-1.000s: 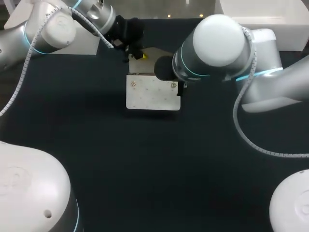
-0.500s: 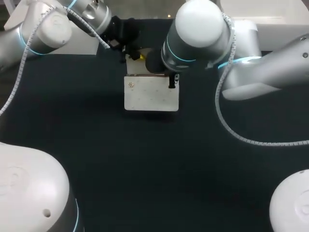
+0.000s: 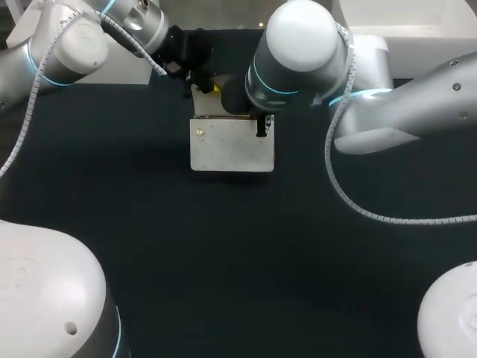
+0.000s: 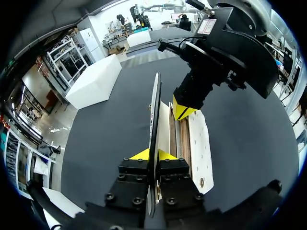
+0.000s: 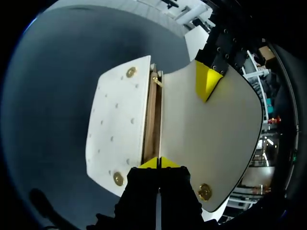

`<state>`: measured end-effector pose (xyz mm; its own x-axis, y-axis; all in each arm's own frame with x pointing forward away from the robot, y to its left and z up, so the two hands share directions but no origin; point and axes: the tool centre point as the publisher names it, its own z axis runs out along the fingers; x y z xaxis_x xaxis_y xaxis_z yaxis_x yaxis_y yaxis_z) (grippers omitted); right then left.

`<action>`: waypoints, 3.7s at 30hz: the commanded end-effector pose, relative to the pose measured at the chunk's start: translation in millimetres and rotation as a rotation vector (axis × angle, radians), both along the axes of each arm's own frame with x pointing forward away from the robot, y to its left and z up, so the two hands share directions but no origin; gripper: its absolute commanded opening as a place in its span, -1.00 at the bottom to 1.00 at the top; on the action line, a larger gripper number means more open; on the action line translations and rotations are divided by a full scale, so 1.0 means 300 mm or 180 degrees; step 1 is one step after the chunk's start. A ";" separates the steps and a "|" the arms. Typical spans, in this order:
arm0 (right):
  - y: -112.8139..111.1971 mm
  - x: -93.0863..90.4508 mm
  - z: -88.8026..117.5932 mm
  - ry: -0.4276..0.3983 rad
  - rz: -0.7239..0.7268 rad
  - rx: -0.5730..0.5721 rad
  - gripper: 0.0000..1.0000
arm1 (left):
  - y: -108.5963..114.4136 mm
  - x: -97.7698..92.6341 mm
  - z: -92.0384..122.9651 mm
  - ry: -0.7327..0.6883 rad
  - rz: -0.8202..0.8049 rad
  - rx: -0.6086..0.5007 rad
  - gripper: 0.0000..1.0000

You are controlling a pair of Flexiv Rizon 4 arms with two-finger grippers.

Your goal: Pick up the bag, open it, inspect its contents, close it, and place it on the opposite side

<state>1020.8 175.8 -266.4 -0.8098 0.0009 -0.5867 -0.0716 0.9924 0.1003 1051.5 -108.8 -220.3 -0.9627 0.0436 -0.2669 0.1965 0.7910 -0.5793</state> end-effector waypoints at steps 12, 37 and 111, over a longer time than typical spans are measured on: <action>0.003 0.005 -0.053 0.0118 0.0081 0.0080 -1.00 | 0.006 0.009 0.021 0.0009 0.0040 -0.0019 -1.00; 0.005 0.045 -0.068 0.0082 0.0015 -0.0038 -1.00 | 0.007 -0.020 0.056 -0.0048 -0.0015 -0.0083 -1.00; -0.010 -0.027 -0.070 -0.0364 -0.0009 0.0103 -1.00 | 0.009 0.011 0.022 0.0670 0.0340 -0.0681 -1.00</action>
<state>1016.6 174.1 -285.8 -0.7433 0.0213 -0.6686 -0.0818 0.9891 0.1225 1048.9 -104.9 -216.6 -0.9927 -0.1017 -0.0642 -0.0179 0.6524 -0.7577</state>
